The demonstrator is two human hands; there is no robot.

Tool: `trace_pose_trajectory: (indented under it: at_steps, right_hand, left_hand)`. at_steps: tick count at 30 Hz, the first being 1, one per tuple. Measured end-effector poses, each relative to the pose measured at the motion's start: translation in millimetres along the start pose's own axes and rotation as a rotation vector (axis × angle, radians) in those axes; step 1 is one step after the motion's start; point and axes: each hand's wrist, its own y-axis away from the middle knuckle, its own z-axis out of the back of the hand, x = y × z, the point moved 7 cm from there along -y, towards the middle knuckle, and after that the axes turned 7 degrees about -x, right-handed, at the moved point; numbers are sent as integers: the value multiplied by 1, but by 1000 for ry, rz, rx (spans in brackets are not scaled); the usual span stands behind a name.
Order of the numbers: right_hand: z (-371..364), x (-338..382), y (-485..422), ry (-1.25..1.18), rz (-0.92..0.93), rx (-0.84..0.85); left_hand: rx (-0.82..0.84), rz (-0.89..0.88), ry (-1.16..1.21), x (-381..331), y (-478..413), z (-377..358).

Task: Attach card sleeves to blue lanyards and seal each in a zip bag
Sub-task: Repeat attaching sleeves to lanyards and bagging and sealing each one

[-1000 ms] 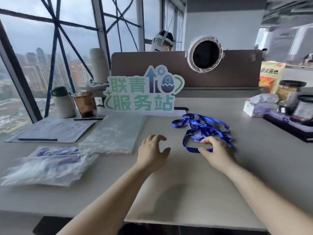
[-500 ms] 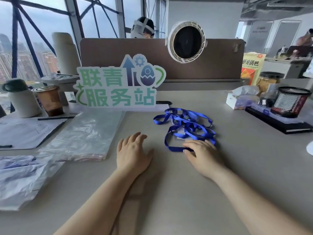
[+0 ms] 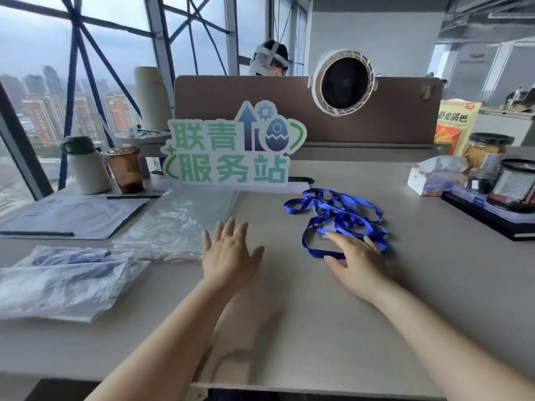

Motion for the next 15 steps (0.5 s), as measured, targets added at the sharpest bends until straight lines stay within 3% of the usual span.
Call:
trace_pose_trajectory:
  at_steps: [3,7,9,15]
  right_hand:
    - [-8,25,-3,-33,82,21]
    - [-29,63,-11,-99,142,76]
    - [-42,83,-15,-100,175,106]
    - [-60,110,-13,-71,260,57]
  left_hand:
    - [-68,66,-73,37,6,23]
    - [-37,143,-42,85,23,27]
    - [-18,119,-43,89,26,22]
    - [-165,105,-43,87,21,30]
